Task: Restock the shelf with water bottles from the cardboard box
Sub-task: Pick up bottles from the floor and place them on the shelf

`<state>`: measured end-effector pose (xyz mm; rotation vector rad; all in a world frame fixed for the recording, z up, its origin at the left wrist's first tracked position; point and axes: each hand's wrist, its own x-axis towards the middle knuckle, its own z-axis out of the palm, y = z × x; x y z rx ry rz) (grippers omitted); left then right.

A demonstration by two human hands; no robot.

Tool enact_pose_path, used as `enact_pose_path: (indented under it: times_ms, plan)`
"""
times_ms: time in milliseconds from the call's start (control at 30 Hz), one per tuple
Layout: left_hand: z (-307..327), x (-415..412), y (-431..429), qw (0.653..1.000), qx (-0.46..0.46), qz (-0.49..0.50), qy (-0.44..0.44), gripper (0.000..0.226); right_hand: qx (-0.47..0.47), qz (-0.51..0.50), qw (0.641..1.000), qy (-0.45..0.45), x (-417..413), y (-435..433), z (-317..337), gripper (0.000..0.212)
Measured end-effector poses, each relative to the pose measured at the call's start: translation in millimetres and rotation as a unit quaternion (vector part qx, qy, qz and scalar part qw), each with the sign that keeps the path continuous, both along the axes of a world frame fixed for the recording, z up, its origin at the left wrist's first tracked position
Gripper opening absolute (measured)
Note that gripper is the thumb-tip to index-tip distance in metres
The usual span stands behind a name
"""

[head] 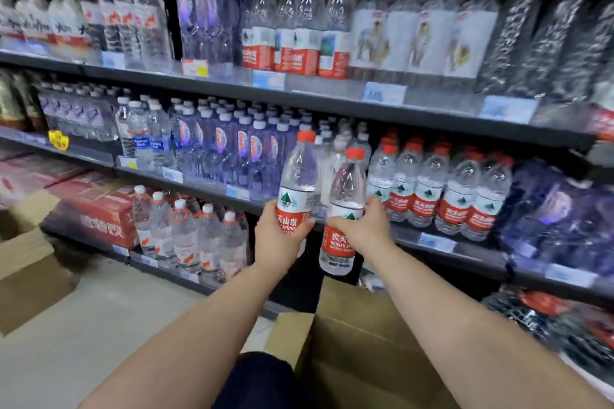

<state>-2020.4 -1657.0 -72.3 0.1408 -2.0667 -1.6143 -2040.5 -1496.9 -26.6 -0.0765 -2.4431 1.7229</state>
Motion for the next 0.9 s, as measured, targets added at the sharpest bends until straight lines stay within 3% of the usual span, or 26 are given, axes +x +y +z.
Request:
enact_pose_path:
  times_ms: [200,500,700,900]
  plan:
    - [30,-31,113,0.994,0.040,-0.098,-0.013,0.046,0.038,-0.091,0.995,0.020,-12,110,32,0.082]
    - [38,-97,217,0.982,0.037,-0.181,-0.035,0.052,0.081,-0.111,0.990,0.037,-70,194,41,0.072]
    - [20,-135,239,0.986,-0.014,-0.160,-0.045,0.062,0.114,-0.100,0.988,0.025,-102,213,13,0.083]
    - [4,-161,236,0.986,-0.065,-0.133,-0.081,0.063,0.089,-0.123,0.988,0.027,-130,212,-9,0.083]
